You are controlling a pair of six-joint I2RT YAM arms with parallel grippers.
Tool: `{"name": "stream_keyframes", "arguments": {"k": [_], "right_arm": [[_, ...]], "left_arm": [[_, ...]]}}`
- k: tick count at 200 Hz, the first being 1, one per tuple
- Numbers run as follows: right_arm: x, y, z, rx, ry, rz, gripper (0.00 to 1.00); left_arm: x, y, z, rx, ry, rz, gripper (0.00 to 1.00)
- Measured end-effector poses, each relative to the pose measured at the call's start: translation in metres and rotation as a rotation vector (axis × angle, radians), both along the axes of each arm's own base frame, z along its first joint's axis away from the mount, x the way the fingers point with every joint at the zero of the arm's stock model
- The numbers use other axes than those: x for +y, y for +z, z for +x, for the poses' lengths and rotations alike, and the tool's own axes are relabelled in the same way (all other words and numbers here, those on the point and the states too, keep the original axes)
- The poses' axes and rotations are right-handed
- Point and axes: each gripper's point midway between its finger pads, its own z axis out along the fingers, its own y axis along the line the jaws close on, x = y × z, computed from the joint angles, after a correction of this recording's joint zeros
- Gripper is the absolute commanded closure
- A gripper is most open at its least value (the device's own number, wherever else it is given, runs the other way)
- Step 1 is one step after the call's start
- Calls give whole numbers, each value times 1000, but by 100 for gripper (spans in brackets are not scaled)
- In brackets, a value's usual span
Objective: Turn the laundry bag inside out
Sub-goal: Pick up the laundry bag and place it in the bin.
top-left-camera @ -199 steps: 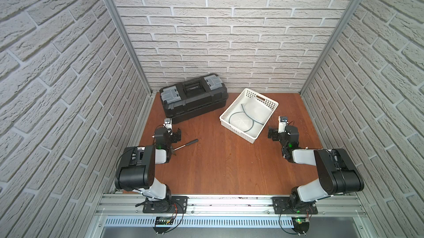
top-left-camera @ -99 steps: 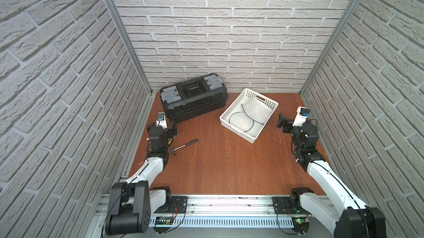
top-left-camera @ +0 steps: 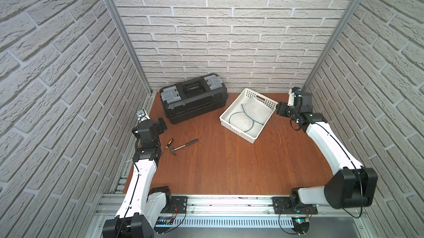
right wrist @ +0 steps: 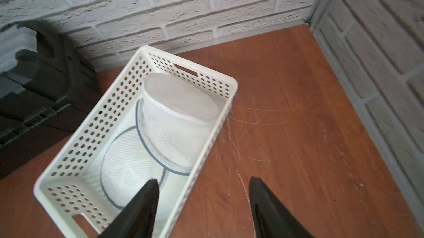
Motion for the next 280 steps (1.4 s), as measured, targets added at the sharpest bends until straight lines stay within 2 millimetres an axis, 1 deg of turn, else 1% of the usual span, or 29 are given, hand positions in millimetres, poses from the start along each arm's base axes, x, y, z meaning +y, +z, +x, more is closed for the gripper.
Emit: {"name": "stream_keyframes", "arguments": {"k": [12,20,36,51,54,81,83,102,115,132,151,174,197,226,256,280], "right_arm": [[12,-1,13,28,58,-8,35],[19,-3,17,44,91,-12,34],[33,-15,24,104,154,-23,33],[44,-29,36,163,204,-53,31],[46,-29,38,166,210,-60,31],[61,-59,66,234,260,-113,27],[62,-64,69,245,265,-121,26],[69,-80,81,281,289,-138,26],[72,-86,92,293,300,-155,26],[72,-89,108,284,303,-183,26],[70,-85,115,276,305,-213,27],[68,-75,119,257,306,-240,28],[70,-69,120,246,317,-248,30],[74,-69,120,241,337,-252,29],[84,-68,116,227,384,-290,28],[84,-65,121,222,370,-326,28]], "left_arm": [[-5,2,0,13,-19,-35,2],[-8,4,-1,16,-31,-55,2],[-18,0,-2,32,-62,-94,4],[-27,-8,-5,70,-83,-117,4],[-30,-11,-5,83,-91,-120,4],[-48,-19,-9,142,-136,-117,3],[-50,-20,-10,149,-139,-116,3],[-51,-21,-12,163,-138,-109,3],[-51,-22,-13,171,-135,-107,3],[-50,-24,-15,182,-130,-105,3],[-50,-25,-15,188,-130,-104,3],[-50,-27,-16,195,-129,-104,3],[-50,-30,-15,205,-129,-104,3],[-50,-33,-11,224,-129,-106,2],[-51,-34,-6,228,-131,-109,3],[-54,-38,-3,237,-140,-112,2]]}}
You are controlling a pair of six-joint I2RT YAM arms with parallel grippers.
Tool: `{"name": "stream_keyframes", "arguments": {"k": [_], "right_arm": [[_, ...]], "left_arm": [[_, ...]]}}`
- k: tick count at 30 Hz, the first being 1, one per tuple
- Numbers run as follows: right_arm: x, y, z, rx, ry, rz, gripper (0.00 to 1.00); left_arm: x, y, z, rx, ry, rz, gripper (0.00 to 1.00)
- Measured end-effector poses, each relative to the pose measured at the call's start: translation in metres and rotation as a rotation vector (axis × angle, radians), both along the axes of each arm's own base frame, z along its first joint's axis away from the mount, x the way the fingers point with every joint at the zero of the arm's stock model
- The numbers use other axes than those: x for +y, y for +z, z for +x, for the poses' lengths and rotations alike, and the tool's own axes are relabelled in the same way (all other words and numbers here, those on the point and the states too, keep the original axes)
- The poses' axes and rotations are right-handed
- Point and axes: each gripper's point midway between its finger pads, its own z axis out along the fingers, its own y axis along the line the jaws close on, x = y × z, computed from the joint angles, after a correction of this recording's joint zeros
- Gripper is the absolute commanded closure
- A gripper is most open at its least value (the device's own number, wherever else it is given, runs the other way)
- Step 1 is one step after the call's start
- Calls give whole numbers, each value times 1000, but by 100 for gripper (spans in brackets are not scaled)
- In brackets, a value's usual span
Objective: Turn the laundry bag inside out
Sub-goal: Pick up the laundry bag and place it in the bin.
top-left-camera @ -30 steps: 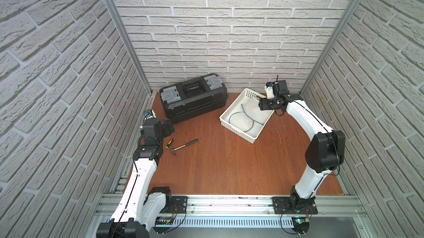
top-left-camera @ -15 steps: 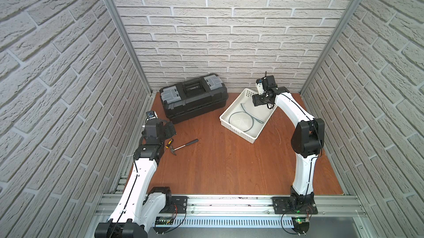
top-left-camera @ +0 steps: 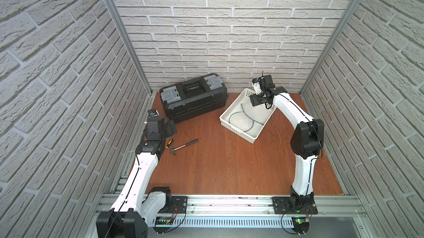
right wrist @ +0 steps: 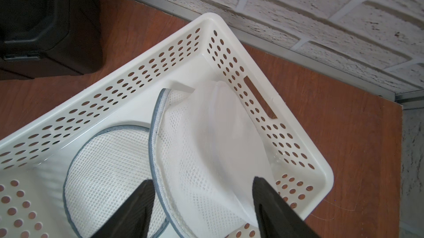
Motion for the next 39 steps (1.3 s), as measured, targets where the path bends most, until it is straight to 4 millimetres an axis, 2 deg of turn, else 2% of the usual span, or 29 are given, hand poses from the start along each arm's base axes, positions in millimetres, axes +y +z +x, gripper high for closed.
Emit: {"name": "stream_keyframes", "arguments": {"k": [3,9,11,16,17,19,24,26,28,33,35,38,39], "right_arm": [[-1,-7,7,3,-11,-17,29],[-7,-43,10,66,-35,-52,32],[-9,-51,10,80,-40,-65,41],[-10,-53,10,84,-23,-83,79],[-10,-53,10,83,-16,-86,84],[-9,-53,10,84,-10,-86,89],[-5,-46,10,75,27,-81,92],[-3,-35,8,62,44,-73,92],[1,-15,4,32,61,-55,95],[12,71,-17,-117,110,23,97],[15,114,-34,-195,133,61,97],[21,163,-61,-293,170,123,97],[22,174,-69,-316,179,145,97]], "left_arm": [[-1,-1,0,3,-4,0,2],[-3,1,0,-2,-7,4,2],[-3,1,1,-4,-6,5,2],[-3,2,1,-5,-6,12,2],[-4,3,3,-6,-7,14,3],[-5,3,4,-7,-11,15,5],[-15,7,10,-9,-55,53,7],[-25,11,13,-19,-100,90,7],[-39,15,16,-28,-160,130,7],[-74,34,23,-97,-317,203,8],[-92,42,25,-130,-404,228,7],[-124,57,25,-196,-539,248,6],[-133,62,25,-222,-580,252,4]]}}
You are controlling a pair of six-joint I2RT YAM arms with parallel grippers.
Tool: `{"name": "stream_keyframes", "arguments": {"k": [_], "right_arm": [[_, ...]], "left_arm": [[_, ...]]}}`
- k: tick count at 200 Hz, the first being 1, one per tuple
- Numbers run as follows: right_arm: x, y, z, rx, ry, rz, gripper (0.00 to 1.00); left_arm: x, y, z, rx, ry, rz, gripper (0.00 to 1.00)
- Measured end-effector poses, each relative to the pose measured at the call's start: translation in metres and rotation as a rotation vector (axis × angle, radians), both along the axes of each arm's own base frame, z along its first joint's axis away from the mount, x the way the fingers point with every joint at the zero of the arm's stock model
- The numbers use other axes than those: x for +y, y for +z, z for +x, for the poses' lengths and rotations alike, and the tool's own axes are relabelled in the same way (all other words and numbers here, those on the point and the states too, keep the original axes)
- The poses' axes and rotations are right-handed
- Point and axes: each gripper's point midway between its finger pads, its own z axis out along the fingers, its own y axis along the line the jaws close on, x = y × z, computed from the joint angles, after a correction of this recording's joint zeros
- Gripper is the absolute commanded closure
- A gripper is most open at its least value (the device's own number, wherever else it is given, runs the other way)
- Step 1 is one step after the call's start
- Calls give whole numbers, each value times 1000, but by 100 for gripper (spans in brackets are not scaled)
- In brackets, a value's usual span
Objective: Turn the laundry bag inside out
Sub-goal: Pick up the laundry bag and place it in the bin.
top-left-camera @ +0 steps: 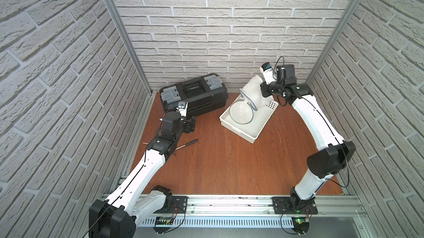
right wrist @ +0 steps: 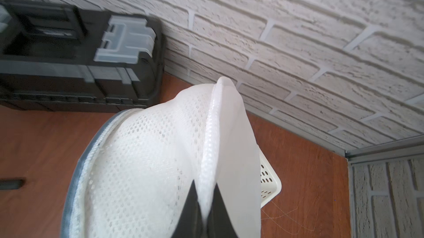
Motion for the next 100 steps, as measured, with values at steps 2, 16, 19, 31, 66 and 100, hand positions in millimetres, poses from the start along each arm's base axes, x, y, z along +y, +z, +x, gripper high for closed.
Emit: {"name": "stream_keyframes", "arguments": {"k": [2,16,19,31,66,100], "right_arm": [[0,3,-3,-6,3,7,97],[5,21,-20,-42,31,56,97],[6,23,-24,-48,38,66,97],[11,31,-37,-60,62,112,97],[26,42,-66,-56,124,253,97],[40,55,-91,-60,178,401,97]], "left_arm": [[-2,1,0,-4,-12,-1,4],[-26,16,-3,-51,-124,-6,2],[-30,20,-4,-65,-143,-9,2],[-47,36,-7,-107,-225,-23,2],[-101,92,-14,-227,-466,-91,2],[-148,100,-28,-268,-650,-78,2]]}}
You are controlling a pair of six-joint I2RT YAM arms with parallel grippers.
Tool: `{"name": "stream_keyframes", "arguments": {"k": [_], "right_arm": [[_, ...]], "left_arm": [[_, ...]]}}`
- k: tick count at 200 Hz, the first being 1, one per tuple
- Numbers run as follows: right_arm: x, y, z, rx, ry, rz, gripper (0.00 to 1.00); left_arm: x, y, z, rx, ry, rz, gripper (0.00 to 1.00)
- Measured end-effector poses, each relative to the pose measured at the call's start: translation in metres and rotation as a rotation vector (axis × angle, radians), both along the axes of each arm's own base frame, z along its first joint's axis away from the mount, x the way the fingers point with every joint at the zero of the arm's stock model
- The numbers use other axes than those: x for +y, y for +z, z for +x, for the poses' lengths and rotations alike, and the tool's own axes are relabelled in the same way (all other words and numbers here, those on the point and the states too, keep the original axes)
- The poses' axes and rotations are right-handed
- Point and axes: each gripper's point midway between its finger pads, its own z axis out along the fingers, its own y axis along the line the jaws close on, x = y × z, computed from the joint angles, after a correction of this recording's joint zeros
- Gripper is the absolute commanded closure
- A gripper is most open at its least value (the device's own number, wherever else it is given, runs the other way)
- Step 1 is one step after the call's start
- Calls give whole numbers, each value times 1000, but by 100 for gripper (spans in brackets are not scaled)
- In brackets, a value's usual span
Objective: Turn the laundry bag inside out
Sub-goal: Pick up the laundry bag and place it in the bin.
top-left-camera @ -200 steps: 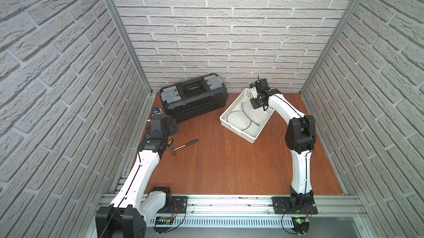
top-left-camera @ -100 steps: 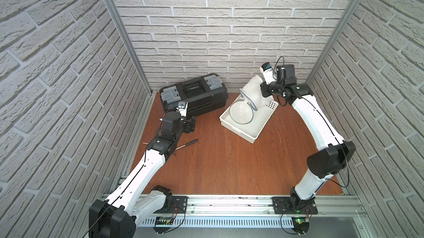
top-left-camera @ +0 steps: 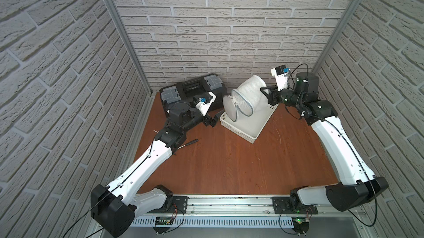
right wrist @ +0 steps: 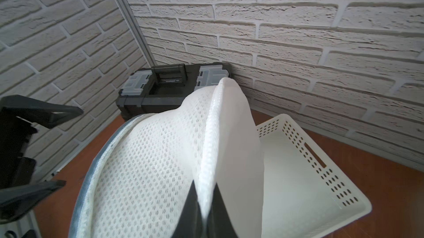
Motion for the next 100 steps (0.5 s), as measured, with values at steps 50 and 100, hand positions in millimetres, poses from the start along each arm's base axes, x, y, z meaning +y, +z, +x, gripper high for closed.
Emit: {"name": "stream_keyframes", "arguments": {"k": [50,100], "right_arm": [[19,15,-18,6,96,159,97],[34,18,-29,35,194,227,97]], "left_arm": [[-14,-21,6,18,-23,52,2],[-6,-11,17,-34,50,46,2]]}}
